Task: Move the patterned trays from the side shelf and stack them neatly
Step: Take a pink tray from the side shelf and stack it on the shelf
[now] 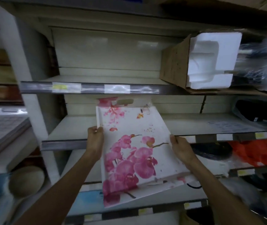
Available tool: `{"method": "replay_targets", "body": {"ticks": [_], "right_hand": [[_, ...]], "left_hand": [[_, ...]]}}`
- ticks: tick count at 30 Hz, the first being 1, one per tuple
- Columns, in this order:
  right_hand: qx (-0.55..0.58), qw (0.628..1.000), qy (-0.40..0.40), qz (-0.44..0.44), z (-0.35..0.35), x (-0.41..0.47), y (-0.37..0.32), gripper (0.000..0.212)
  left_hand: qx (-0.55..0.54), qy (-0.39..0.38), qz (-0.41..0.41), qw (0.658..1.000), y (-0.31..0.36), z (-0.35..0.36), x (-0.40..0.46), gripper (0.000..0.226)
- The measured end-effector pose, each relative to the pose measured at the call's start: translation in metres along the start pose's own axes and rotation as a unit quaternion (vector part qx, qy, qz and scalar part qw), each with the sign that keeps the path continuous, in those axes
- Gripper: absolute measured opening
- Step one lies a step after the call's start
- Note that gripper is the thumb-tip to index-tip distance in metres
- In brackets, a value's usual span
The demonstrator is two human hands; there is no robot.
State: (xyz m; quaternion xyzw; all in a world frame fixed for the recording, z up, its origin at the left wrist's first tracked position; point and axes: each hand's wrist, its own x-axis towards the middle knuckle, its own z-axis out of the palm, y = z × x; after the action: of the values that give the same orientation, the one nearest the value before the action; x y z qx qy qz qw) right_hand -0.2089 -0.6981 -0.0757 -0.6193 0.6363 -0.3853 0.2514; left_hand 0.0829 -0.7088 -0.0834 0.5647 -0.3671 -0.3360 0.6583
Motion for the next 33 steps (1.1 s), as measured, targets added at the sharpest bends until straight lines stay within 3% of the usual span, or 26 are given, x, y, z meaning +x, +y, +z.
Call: {"method": "replay_targets", "body": {"ticks": [8, 18, 22, 29, 33], "right_hand": [[-0.007, 0.996, -0.070, -0.047, 0.071, -0.029, -0.040, 0.044], [0.019, 0.979, -0.168, -0.112, 0.168, -0.077, -0.111, 0.043], [0.015, 0.974, -0.187, -0.130, 0.204, -0.100, -0.144, 0.041], [0.031, 0.962, -0.215, -0.163, 0.267, -0.150, -0.200, 0.040], [0.044, 0.958, -0.219, -0.179, 0.306, -0.172, -0.234, 0.040]], "left_hand": [[-0.005, 0.074, -0.010, 0.997, 0.002, -0.111, -0.044, 0.034], [0.046, 0.219, 0.005, 0.975, 0.022, -0.244, -0.084, 0.024], [0.063, 0.261, 0.018, 0.963, 0.033, -0.295, -0.095, 0.030], [0.097, 0.307, 0.051, 0.945, 0.062, -0.383, -0.106, 0.016], [0.102, 0.309, 0.043, 0.945, 0.070, -0.440, -0.102, 0.026]]}}
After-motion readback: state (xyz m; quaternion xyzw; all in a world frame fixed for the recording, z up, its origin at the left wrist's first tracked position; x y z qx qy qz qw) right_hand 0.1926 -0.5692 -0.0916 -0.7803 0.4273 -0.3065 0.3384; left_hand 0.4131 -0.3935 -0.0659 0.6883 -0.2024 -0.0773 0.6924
